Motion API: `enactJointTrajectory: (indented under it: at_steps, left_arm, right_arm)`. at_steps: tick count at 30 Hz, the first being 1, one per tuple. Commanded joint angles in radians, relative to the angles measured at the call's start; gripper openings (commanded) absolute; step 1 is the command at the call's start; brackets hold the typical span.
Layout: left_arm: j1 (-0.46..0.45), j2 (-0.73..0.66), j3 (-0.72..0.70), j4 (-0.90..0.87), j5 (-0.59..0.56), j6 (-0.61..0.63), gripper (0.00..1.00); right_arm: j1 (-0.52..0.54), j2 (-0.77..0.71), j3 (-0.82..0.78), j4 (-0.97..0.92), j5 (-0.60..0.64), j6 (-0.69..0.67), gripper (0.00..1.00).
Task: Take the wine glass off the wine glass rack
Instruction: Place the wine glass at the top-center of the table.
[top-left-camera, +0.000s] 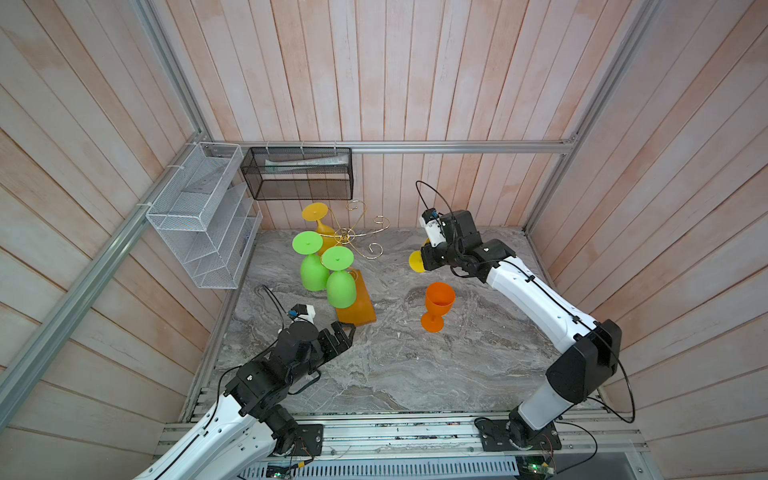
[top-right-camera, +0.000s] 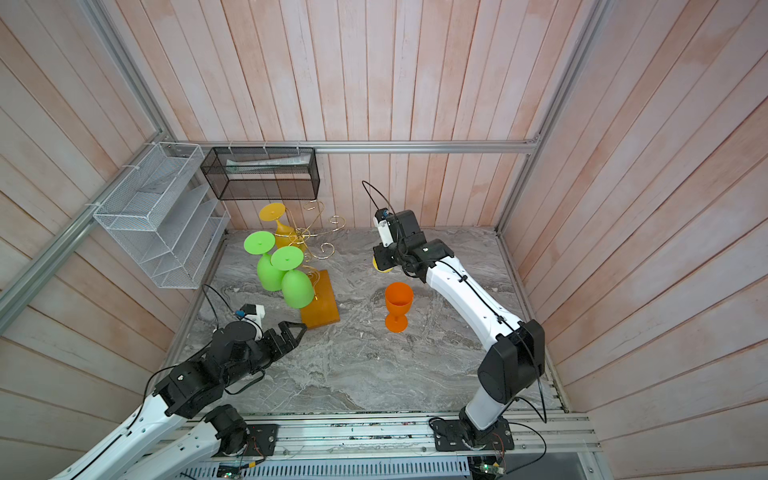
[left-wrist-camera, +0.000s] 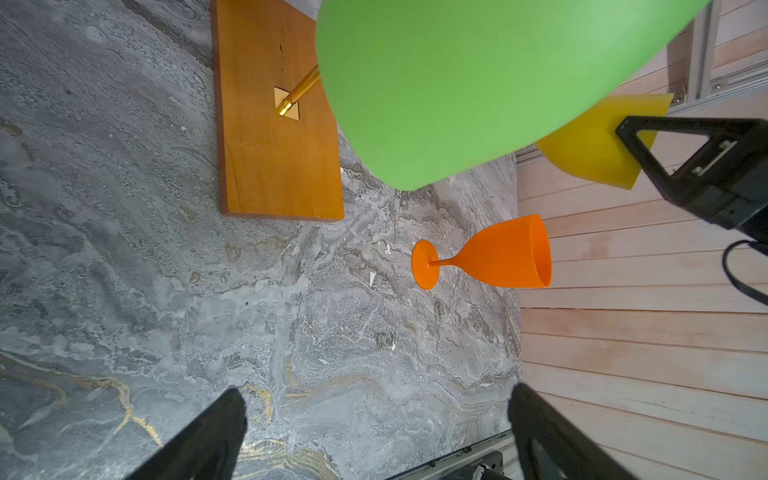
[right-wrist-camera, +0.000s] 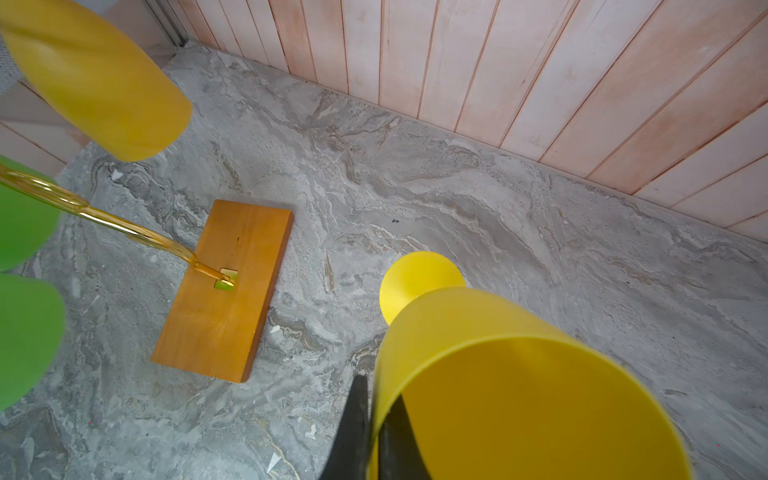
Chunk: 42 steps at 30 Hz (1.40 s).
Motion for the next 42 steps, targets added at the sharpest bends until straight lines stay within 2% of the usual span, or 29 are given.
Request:
enactJointTrajectory:
  at_steps: [1,23,38,42]
  left_arm:
    - [0.004,0.009,0.017,0.023,0.009,0.025,1.00]
    - [0.004,0.040,0.037,0.023,0.003,0.050,1.00]
    - [0.004,0.040,0.034,0.027,0.006,0.053,1.00]
    - [0.003,0.044,0.037,0.027,0.007,0.056,1.00]
  right_arm:
    - [-0.011,0.043,0.054,-0.058,0.003,-0.045,0.00]
    - [-0.017,0.290,0.198,-0.178,0.012,-0.083,0.00]
    - [-0.016,0.349,0.231,-0.188,0.003,-0.087,0.00]
    - [-0.016,0.360,0.242,-0.193,-0.002,-0.091,0.05]
